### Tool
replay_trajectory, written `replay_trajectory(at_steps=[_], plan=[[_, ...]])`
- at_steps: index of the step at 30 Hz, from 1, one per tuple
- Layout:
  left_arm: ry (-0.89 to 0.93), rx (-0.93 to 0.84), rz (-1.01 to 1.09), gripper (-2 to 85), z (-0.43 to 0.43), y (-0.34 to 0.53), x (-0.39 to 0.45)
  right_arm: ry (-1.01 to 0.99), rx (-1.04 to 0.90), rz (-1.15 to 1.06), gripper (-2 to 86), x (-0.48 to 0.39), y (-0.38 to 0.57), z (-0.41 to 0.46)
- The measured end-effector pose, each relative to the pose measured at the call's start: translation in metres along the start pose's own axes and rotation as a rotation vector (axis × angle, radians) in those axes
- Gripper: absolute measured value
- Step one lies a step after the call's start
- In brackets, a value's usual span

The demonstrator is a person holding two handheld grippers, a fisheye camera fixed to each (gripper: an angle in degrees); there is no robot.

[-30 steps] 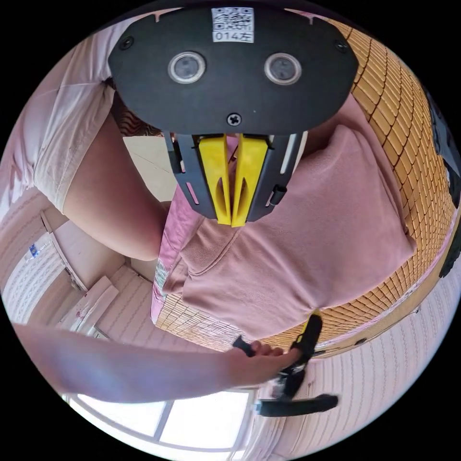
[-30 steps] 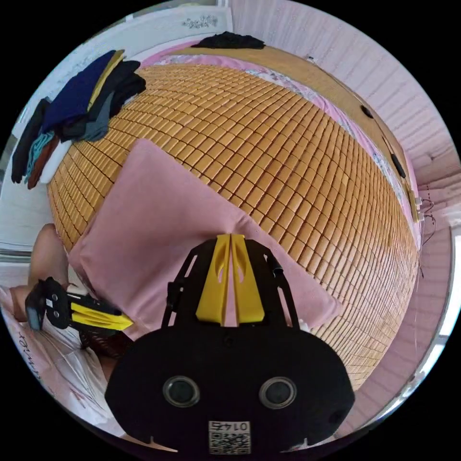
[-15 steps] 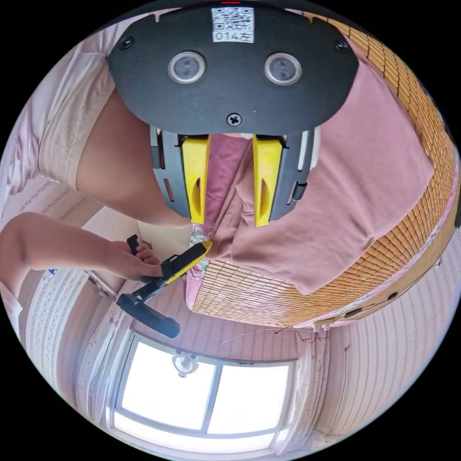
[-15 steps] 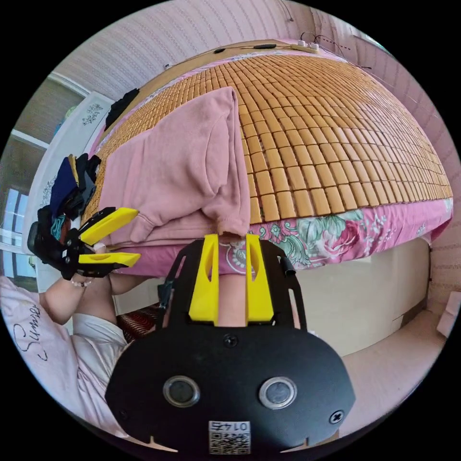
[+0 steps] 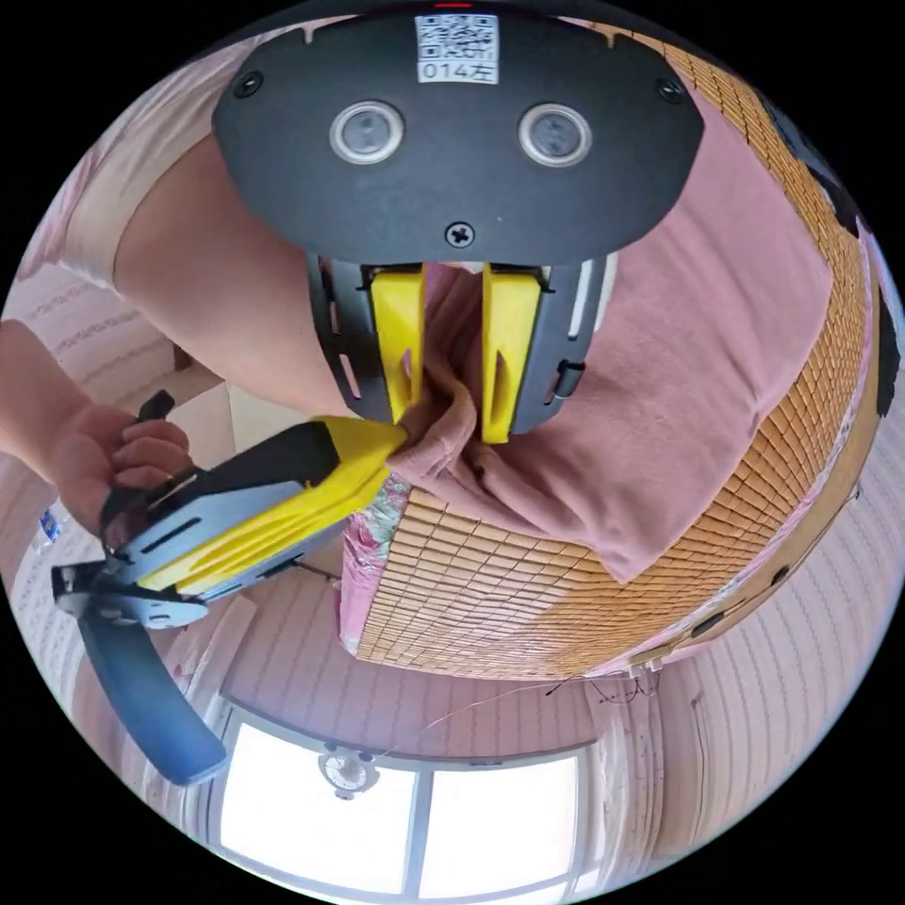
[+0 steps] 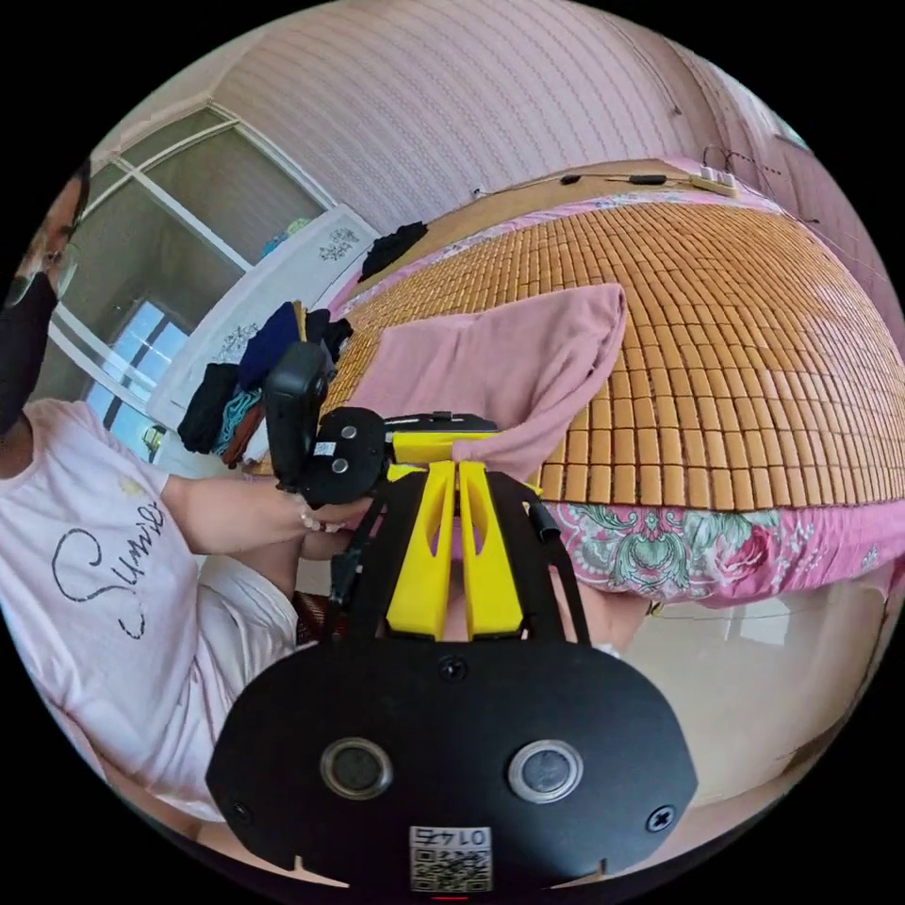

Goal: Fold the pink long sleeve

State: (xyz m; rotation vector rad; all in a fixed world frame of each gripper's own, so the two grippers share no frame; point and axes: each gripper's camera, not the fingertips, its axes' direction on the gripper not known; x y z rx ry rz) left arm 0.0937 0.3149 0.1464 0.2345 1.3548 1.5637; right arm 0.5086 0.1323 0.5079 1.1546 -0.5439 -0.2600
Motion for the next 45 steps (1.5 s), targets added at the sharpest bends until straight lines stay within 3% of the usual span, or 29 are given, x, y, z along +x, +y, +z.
replay_trajectory(at_steps=[2,4,8,13,18,21,27,33,35,39,41,45], plan=[[0.064,0.008,0.015,4.5,-0.019,0.021,0.001,0.059,-0.048,-0.13,2.1,-0.02,0.009,-0.004],[0.127,0.001,0.028,4.2,-0.034,0.041,0.006,0.031,-0.059,-0.124,4.4,-0.015,0.02,-0.009],[0.234,0.02,-0.01,4.0,-0.072,0.084,0.011,-0.164,-0.048,0.171,14.8,0.044,0.047,-0.007],[0.322,0.054,-0.054,4.0,-0.106,0.11,0.002,-0.03,0.127,0.436,16.2,0.078,0.068,-0.017],[0.345,0.09,-0.012,3.9,-0.128,0.121,-0.003,-0.1,0.131,0.612,11.8,0.111,0.075,-0.01],[0.358,0.115,-0.006,3.9,-0.137,0.122,-0.008,-0.138,0.192,0.585,4.6,0.108,0.078,-0.025],[0.566,0.269,-0.184,3.8,-0.157,0.133,-0.046,-0.163,0.34,0.487,2.3,0.081,0.068,-0.084],[0.392,0.394,-0.164,3.7,-0.208,0.147,-0.063,-0.111,0.257,0.136,1.8,0.016,-0.023,-0.087],[0.345,0.44,-0.232,3.7,-0.226,0.163,-0.082,-0.183,0.236,0.027,1.6,-0.009,-0.063,-0.064],[0.218,0.481,-0.359,3.9,-0.25,0.195,-0.116,-0.365,0.167,0.015,1.3,-0.037,-0.122,-0.001],[0.06,0.42,-0.537,4.2,-0.251,0.22,-0.145,-0.341,0.089,-0.005,1.0,-0.053,-0.155,0.059],[-0.032,0.211,-0.801,4.5,-0.217,0.255,-0.187,-0.124,-0.173,0.045,0.5,-0.052,-0.179,0.17]])
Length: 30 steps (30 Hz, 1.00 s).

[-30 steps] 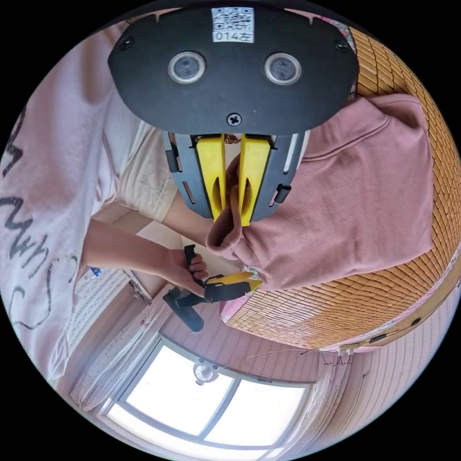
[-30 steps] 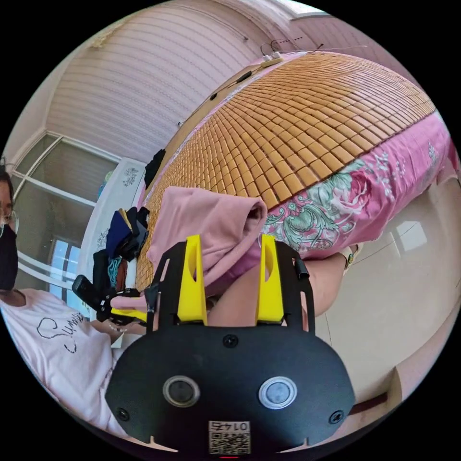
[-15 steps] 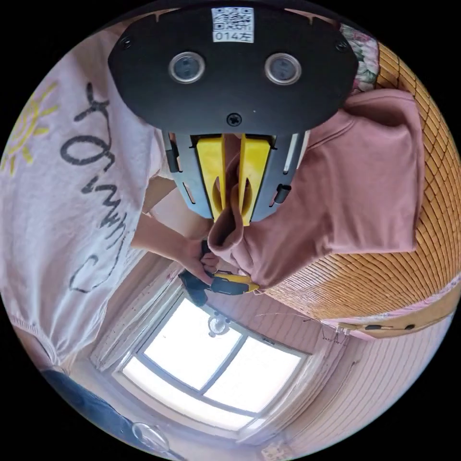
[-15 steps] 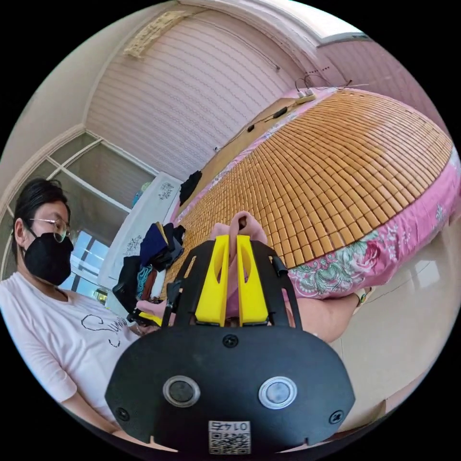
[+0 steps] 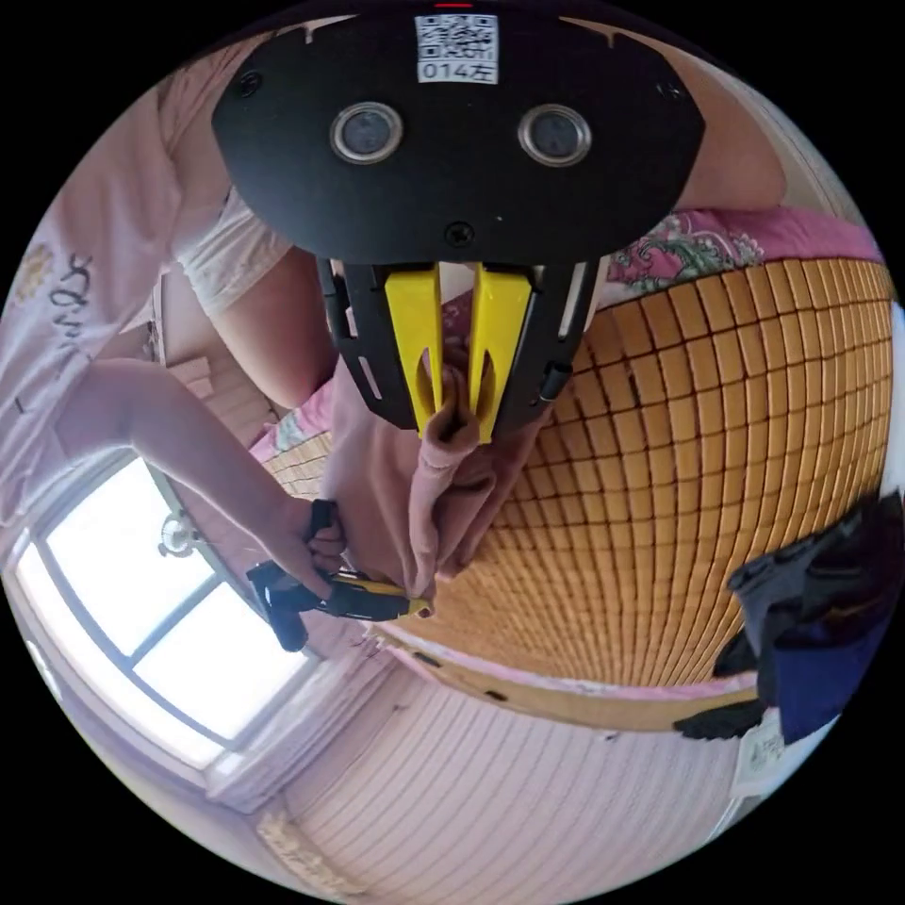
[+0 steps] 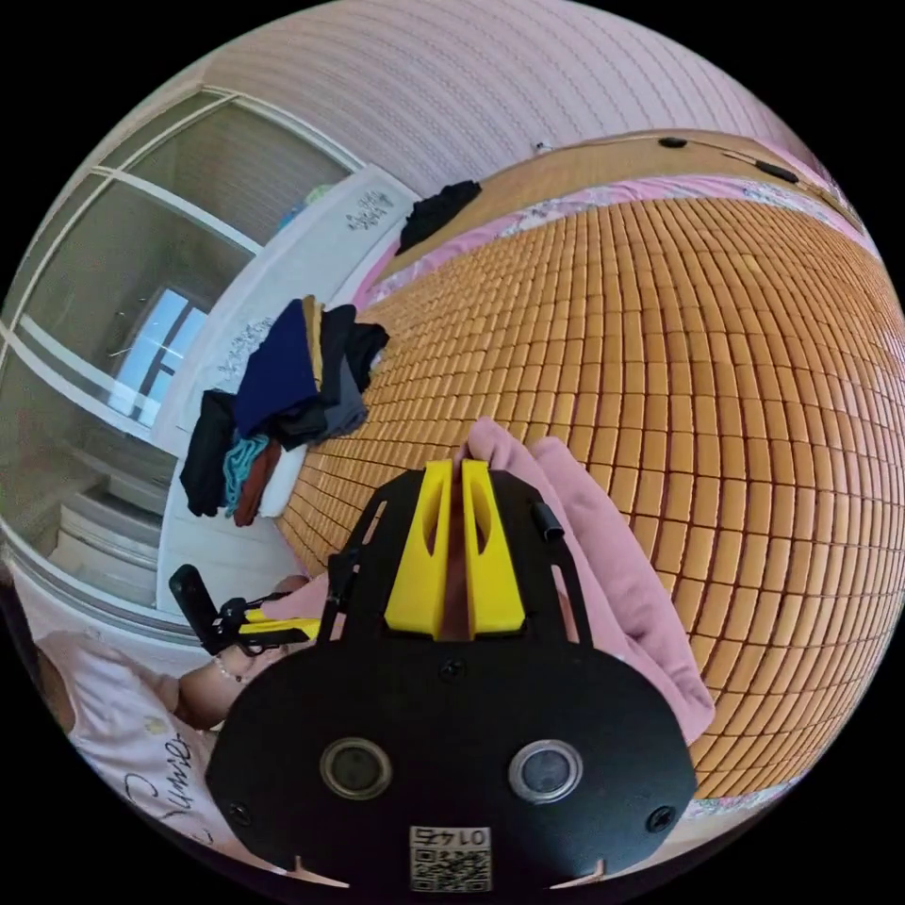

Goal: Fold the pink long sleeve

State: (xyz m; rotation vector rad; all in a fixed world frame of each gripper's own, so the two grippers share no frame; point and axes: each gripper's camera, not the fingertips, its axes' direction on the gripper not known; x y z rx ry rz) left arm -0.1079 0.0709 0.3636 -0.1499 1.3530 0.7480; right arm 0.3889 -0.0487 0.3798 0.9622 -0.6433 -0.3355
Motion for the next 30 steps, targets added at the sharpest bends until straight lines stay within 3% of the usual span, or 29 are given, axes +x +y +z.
replay_trajectory(at_steps=[6,15,19,22,23,25,26,30], plan=[[-0.037,-0.056,-0.109,5.0,0.021,-0.008,-0.02,0.072,-0.04,-0.054,0.3,-0.018,-0.021,0.02],[-0.238,0.107,-0.081,2.1,-0.034,-0.022,-0.015,0.166,0.174,-0.231,-0.1,-0.056,0.015,-0.068],[-0.154,0.133,0.034,2.1,-0.018,-0.039,0.015,0.337,-0.059,-0.323,-0.2,-0.074,-0.002,-0.015],[-0.055,0.014,0.095,4.7,0.027,-0.056,0.034,0.487,-0.177,-0.358,-0.3,-0.076,-0.022,0.035],[-0.096,-0.057,0.133,4.8,0.047,-0.058,0.04,0.536,-0.268,-0.352,-0.3,-0.067,-0.027,0.058],[-0.174,-0.129,0.171,4.9,0.072,-0.053,0.043,0.504,-0.236,-0.317,-0.3,-0.058,-0.03,0.065],[-0.185,-0.074,0.171,4.8,0.072,-0.049,0.043,0.472,-0.245,-0.276,-0.4,-0.052,-0.034,0.064],[-0.105,-0.071,0.112,6.0,0.063,-0.058,0.036,0.327,-0.205,-0.219,-0.2,-0.034,-0.032,0.042]])
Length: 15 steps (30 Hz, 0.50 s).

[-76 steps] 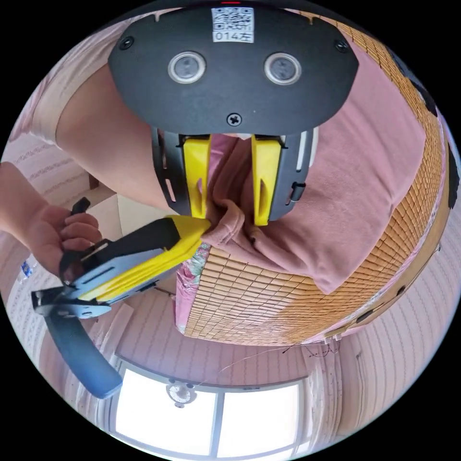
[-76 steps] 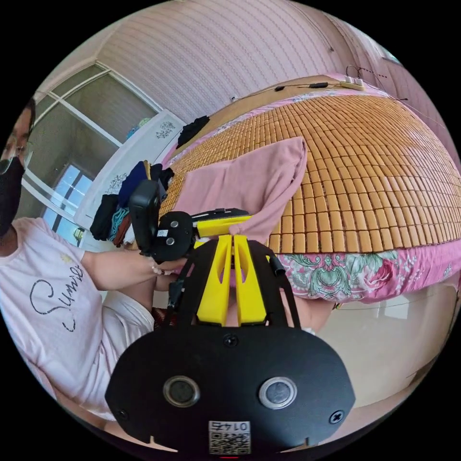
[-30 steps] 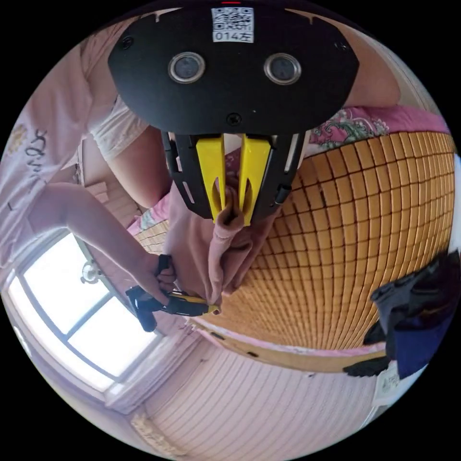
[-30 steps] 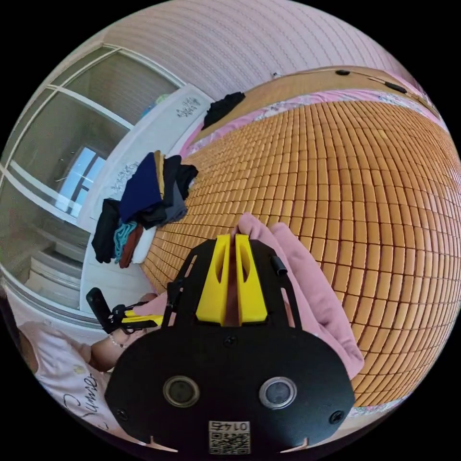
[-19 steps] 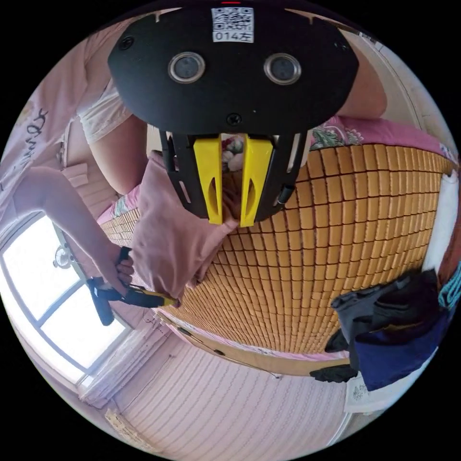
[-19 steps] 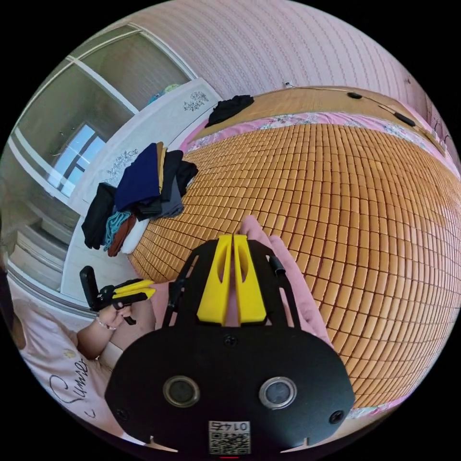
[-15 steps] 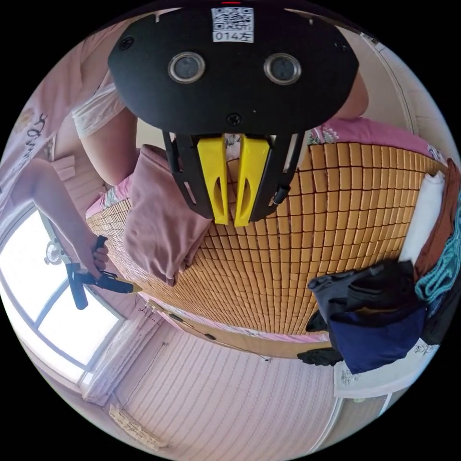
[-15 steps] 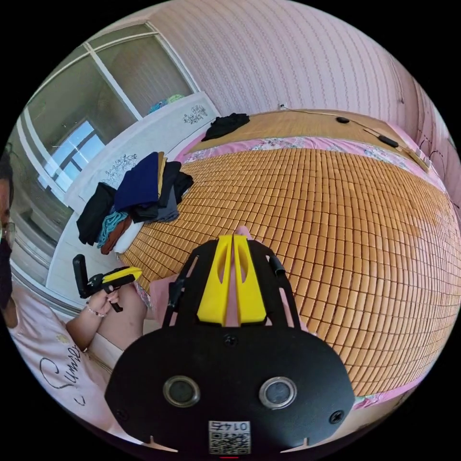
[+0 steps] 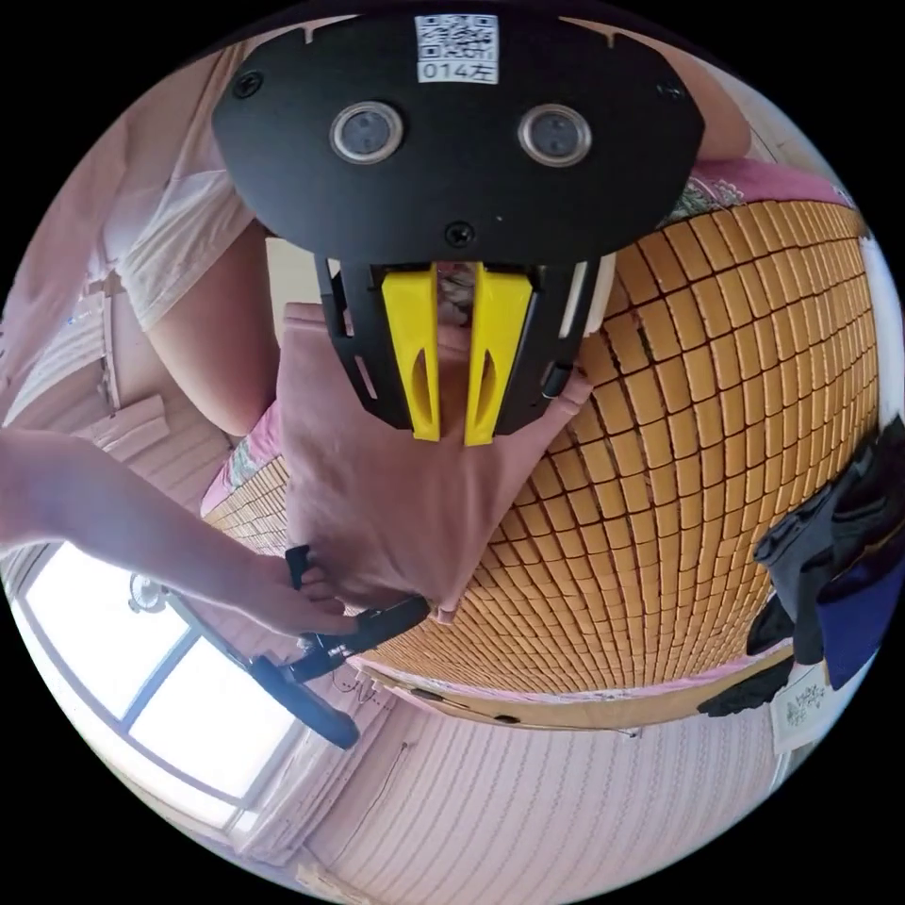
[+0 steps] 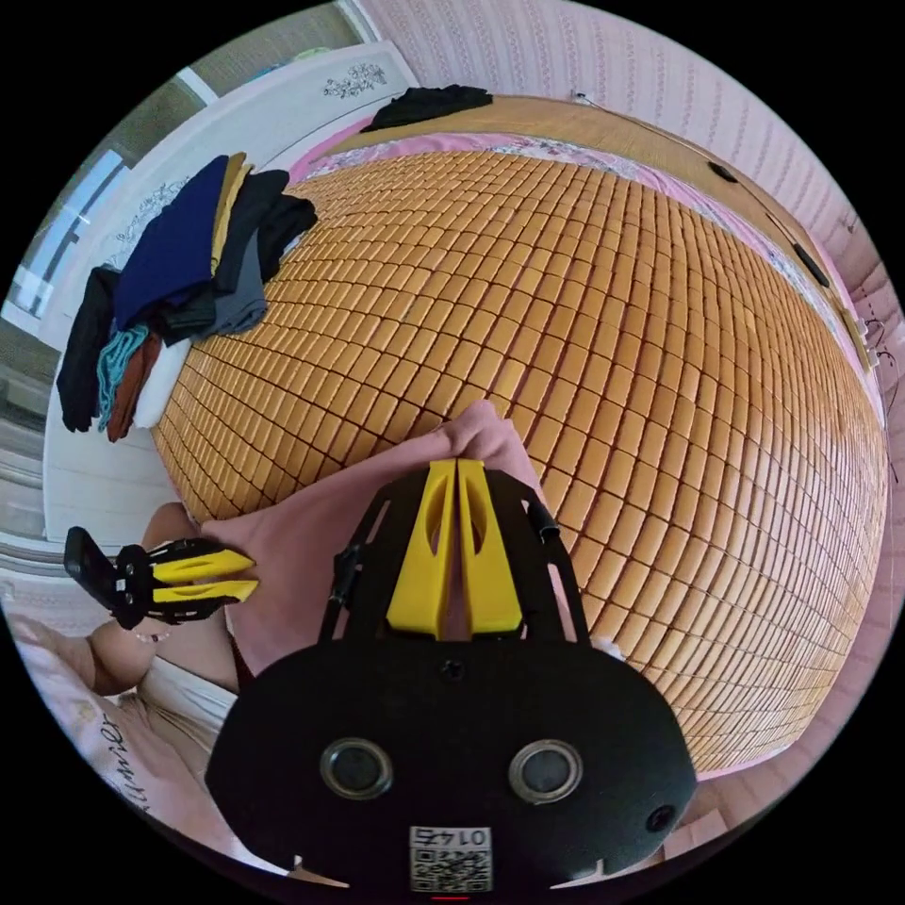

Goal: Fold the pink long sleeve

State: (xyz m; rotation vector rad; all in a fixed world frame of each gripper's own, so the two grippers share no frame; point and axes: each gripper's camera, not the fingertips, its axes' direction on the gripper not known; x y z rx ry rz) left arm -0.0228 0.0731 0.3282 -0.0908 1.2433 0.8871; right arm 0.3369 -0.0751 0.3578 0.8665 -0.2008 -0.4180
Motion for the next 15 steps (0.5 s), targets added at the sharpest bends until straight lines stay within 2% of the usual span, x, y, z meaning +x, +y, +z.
replay_trajectory(at_steps=[4,6,7,9,12,14,15], plan=[[0.021,0.065,-0.128,10.9,-0.036,0.004,-0.023,-0.101,0.292,0.049,1.1,0.021,0.068,-0.063],[0.01,0.088,-0.186,12.0,-0.047,0.009,-0.034,-0.059,0.371,0.135,6.1,0.031,0.111,-0.079],[0.003,0.093,-0.206,12.4,-0.049,0.012,-0.039,0.003,0.38,0.218,13.2,0.036,0.137,-0.081],[0.014,0.077,-0.227,12.6,-0.045,0.012,-0.044,0.03,0.318,0.341,17.1,0.044,0.169,-0.073],[0.114,-0.046,-0.245,12.4,-0.019,0.002,-0.045,-0.145,0.211,0.439,17.4,0.056,0.2,-0.037],[0.051,-0.133,-0.221,10.7,-0.002,-0.007,-0.037,-0.331,0.227,0.454,13.4,0.06,0.21,-0.013],[0.017,-0.134,-0.205,10.1,-0.001,-0.009,-0.033,-0.354,0.245,0.469,13.0,0.062,0.212,-0.009]])
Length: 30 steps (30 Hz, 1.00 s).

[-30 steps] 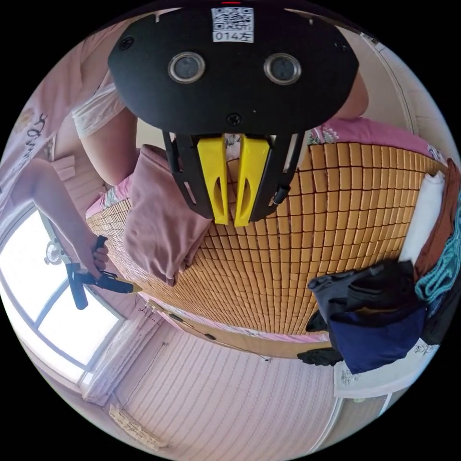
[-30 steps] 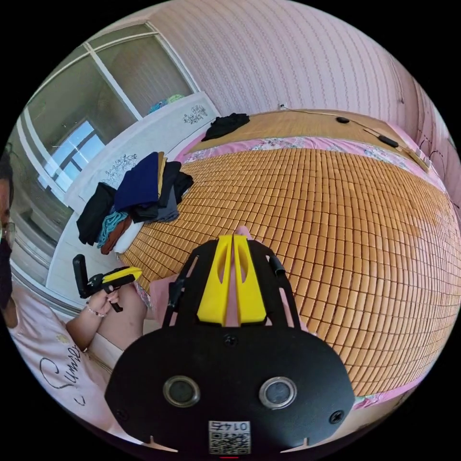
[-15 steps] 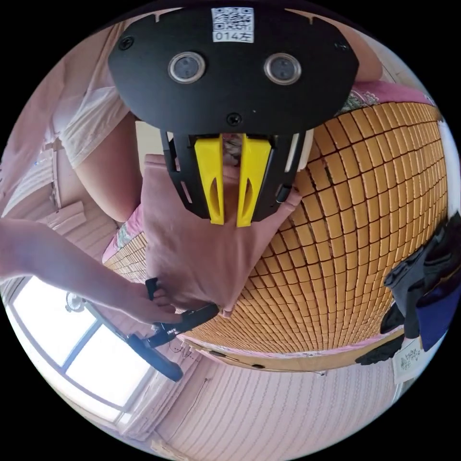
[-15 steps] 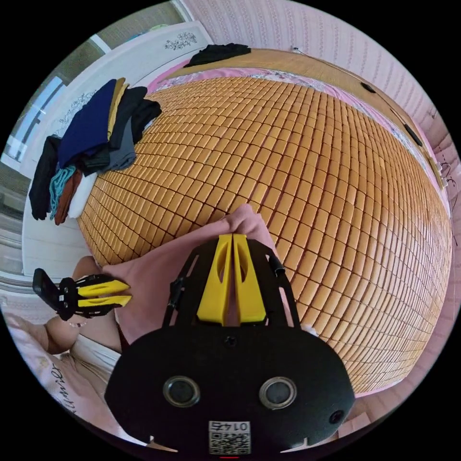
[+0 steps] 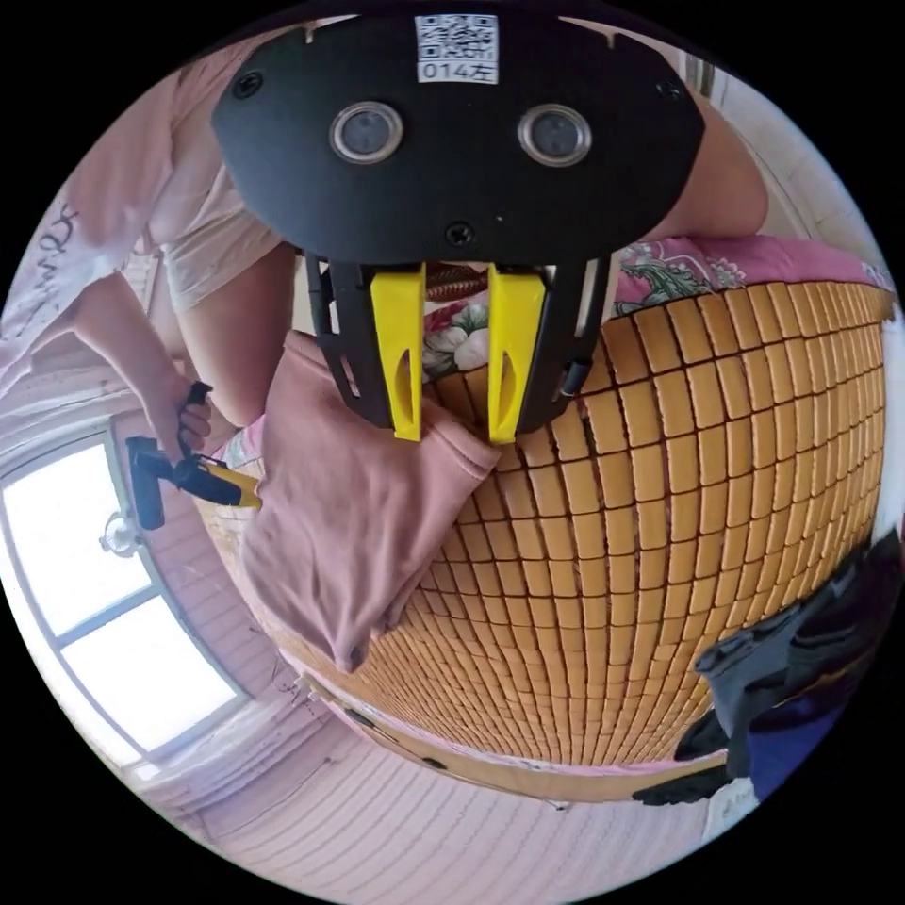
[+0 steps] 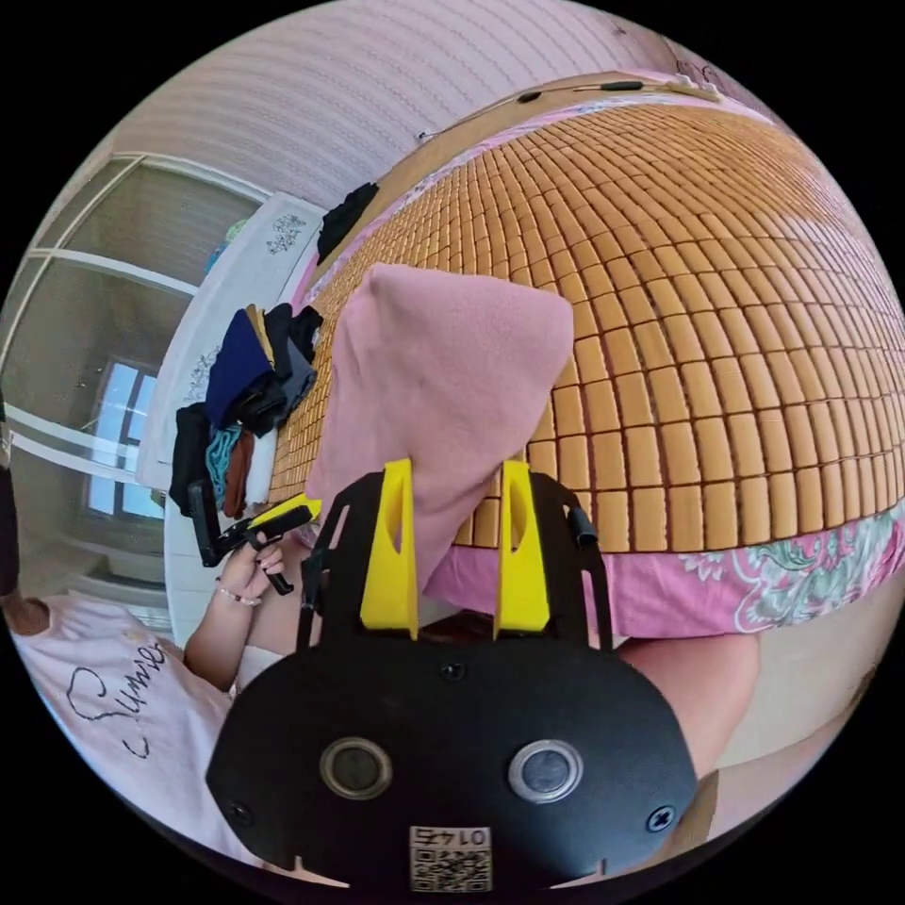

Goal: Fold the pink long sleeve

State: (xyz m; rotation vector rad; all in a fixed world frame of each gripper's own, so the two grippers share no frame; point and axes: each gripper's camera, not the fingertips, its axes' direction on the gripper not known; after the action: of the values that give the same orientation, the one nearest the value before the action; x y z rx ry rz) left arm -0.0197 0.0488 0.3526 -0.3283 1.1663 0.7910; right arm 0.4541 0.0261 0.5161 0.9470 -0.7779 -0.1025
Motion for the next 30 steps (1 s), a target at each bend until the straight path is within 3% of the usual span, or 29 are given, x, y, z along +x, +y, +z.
replay_trajectory(at_steps=[7,12,17,22,25,30], plan=[[-0.046,-0.153,0.136,5.7,0.025,-0.048,0.04,-0.101,0.071,-0.006,7.6,0.042,0.003,-0.013],[-0.062,-0.208,0.381,5.6,0.077,-0.113,0.132,-0.059,0.284,0.132,7.4,0.116,0.026,-0.078],[0.084,-0.225,0.655,6.1,0.177,-0.203,0.285,0.092,0.555,0.373,7.7,0.223,0.069,-0.175],[0.349,-0.258,0.528,5.5,0.252,-0.289,0.408,0.26,0.736,0.593,8.7,0.309,0.073,-0.251],[0.481,-0.264,0.542,1.1,0.239,-0.303,0.44,0.406,0.734,0.64,9.9,0.343,0.054,-0.28],[0.351,-0.179,0.83,-0.8,0.161,-0.244,0.416,0.577,0.731,0.554,10.7,0.309,0.066,-0.279]])
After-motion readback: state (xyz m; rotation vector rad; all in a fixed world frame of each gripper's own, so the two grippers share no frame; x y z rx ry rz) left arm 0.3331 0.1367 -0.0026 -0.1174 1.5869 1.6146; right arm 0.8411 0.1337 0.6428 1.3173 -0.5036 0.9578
